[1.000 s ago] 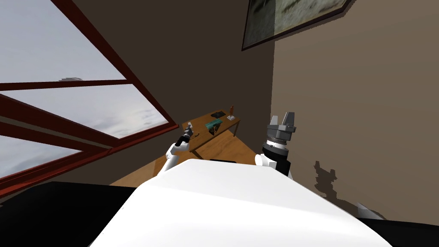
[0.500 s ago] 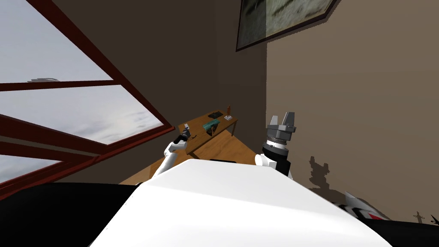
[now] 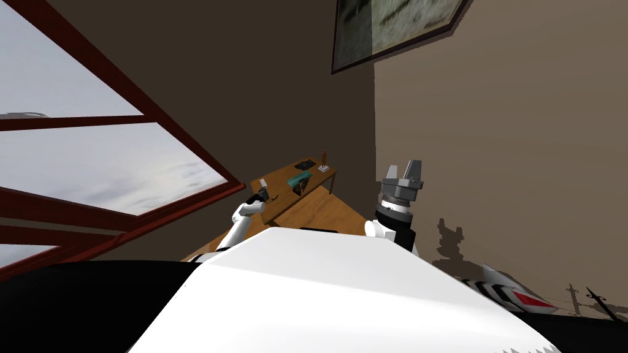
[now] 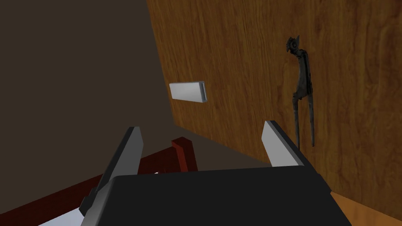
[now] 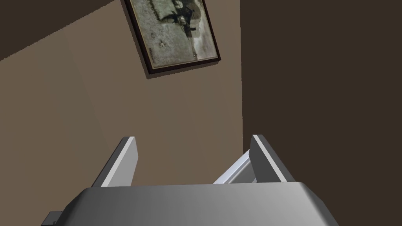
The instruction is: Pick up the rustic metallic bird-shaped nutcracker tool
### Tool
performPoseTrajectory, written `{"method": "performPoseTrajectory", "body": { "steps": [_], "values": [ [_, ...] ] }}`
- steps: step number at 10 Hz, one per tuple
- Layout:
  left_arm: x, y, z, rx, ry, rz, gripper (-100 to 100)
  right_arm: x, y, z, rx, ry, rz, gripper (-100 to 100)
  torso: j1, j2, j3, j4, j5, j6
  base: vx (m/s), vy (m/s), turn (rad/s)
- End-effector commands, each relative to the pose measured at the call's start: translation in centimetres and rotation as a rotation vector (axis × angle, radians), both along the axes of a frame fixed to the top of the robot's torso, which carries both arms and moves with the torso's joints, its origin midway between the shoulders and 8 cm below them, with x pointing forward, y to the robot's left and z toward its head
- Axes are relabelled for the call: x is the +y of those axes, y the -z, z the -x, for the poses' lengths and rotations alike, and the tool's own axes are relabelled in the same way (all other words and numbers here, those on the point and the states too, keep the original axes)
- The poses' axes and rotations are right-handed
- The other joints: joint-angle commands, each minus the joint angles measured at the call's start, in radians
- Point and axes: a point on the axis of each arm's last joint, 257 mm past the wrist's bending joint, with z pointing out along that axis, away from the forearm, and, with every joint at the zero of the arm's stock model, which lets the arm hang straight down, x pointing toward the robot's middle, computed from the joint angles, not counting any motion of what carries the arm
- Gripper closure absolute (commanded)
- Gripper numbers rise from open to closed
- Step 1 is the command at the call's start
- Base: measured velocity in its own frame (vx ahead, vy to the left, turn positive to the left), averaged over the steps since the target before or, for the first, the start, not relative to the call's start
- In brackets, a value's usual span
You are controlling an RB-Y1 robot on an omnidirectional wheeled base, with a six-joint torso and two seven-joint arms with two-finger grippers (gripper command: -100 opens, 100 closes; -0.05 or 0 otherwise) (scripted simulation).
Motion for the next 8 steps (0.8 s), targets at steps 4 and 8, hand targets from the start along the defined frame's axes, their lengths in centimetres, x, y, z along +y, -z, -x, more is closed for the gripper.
{"method": "performPoseTrajectory", "body": {
  "steps": [4, 8],
  "values": [
    [3.2, 2.7, 2.1, 0.122, -0.104, 0.064, -100, 0.0, 0.0, 0.0, 0.000, 0.000, 0.000, 0, 0.000, 0.000, 0.000, 0.000, 0.000, 0.000, 0.022, 0.003, -0.094],
    [4.8, 6.1, 5.1, 0.240, -0.180, 0.115, -100, 0.0, 0.0, 0.0, 0.000, 0.000, 0.000, 0, 0.001, -0.001, 0.000, 0.000, 0.000, 0.000, 0.029, 0.013, -0.074]
  ]
}}
